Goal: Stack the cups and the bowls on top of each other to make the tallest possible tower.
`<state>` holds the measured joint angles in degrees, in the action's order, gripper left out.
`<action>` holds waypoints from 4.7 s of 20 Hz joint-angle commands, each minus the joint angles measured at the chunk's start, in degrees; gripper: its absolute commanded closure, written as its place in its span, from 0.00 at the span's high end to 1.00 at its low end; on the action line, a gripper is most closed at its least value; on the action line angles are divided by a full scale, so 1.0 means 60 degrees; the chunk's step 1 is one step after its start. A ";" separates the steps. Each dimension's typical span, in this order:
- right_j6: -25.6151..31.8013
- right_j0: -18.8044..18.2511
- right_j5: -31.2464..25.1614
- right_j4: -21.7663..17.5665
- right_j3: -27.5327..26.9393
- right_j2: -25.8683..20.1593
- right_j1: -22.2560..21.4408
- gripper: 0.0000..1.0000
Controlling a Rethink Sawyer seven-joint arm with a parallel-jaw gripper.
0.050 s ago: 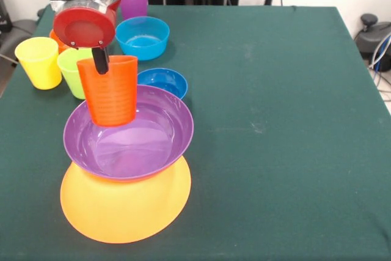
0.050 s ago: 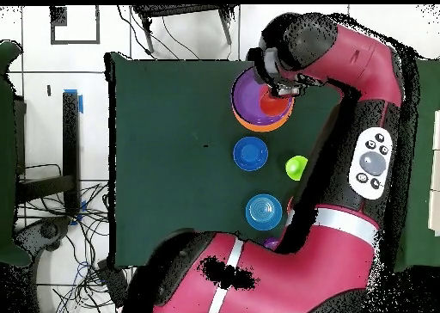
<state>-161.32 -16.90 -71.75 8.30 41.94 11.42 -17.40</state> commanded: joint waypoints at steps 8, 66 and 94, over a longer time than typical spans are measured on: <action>0.0755 -0.0076 0.0200 0.0136 0.0412 -0.1179 0.0769 0.00; 0.1694 -0.0195 0.2916 0.0479 0.5137 -0.1530 -0.2198 1.00; 0.2170 -0.1370 0.5914 -0.0440 0.9122 -0.2836 -0.2934 1.00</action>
<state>-161.32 -22.83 -40.78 10.76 87.98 1.81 -35.49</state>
